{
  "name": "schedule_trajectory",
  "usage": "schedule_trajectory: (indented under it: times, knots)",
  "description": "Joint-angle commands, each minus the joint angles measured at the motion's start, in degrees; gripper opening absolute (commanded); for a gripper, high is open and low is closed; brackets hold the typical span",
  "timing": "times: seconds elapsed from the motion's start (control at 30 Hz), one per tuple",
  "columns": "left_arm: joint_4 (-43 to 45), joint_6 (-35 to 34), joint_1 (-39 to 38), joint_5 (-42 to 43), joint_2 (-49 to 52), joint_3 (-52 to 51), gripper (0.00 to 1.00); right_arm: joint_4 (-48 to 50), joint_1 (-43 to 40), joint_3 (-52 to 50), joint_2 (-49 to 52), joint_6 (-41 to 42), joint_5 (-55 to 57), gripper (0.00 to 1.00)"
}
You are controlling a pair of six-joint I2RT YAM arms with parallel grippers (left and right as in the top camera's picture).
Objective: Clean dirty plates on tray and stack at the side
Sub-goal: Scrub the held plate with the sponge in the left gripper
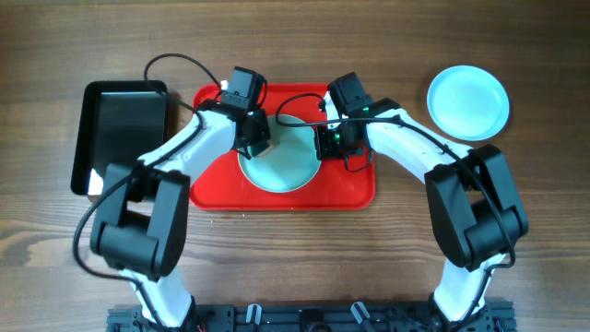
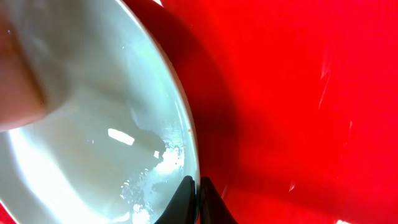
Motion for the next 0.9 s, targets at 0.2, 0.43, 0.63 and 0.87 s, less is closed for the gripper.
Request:
schedule_trajectory:
  times: [0.2,0.43,0.63,0.87]
  knots:
    - [-4.63,-1.88,2.73,-5.18,-5.81,-0.72,0.04,-2.01,-0.72,-1.20,1.46,0.96,4.46,0.04]
    - [-2.69,-1.44,1.64,15.56,-6.38,-0.72,0.04,-1.99,-0.72,-1.20,1.46,0.96,4.44,0.04]
    - [-1.90,0.92,1.09,22.10,-9.53,-0.72,0.04,-2.14,-0.72,-1.20,1.46,0.87,4.44,0.04]
    - [-4.52,0.70,-1.79,22.99,-3.87,-1.92,0.04,-2.08,-0.72,-1.20,1.46,1.01,4.42,0.04]
